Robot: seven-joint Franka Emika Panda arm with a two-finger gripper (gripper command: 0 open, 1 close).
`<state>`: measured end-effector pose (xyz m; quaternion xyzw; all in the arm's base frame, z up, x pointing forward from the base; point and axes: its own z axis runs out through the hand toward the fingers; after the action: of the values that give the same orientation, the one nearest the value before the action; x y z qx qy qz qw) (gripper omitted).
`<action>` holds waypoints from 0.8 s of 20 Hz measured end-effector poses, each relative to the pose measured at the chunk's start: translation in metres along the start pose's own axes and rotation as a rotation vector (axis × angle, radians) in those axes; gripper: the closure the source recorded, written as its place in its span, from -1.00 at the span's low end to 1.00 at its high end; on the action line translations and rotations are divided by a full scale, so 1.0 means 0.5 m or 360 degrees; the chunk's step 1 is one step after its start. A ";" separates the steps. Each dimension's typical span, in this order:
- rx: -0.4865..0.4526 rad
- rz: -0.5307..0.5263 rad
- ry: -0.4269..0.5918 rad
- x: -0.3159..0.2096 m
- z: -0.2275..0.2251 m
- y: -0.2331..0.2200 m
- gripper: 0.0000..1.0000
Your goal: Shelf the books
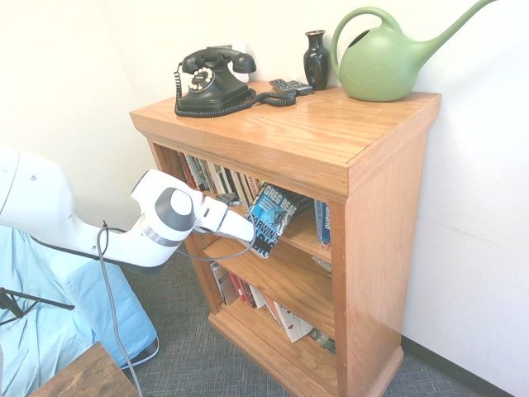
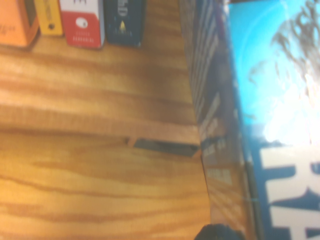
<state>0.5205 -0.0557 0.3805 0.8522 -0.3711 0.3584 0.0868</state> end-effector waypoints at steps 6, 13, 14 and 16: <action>0.0013 0.0015 0.0014 0.018 0.037 -0.023 1.00; 0.0058 0.0020 0.0045 0.040 0.036 -0.061 1.00; 0.0062 0.0020 0.0048 0.042 0.038 -0.066 1.00; 0.0069 0.0027 0.0047 0.045 0.045 -0.075 1.00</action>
<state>0.5691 -0.0511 0.3837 0.8453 -0.3693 0.3796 0.0707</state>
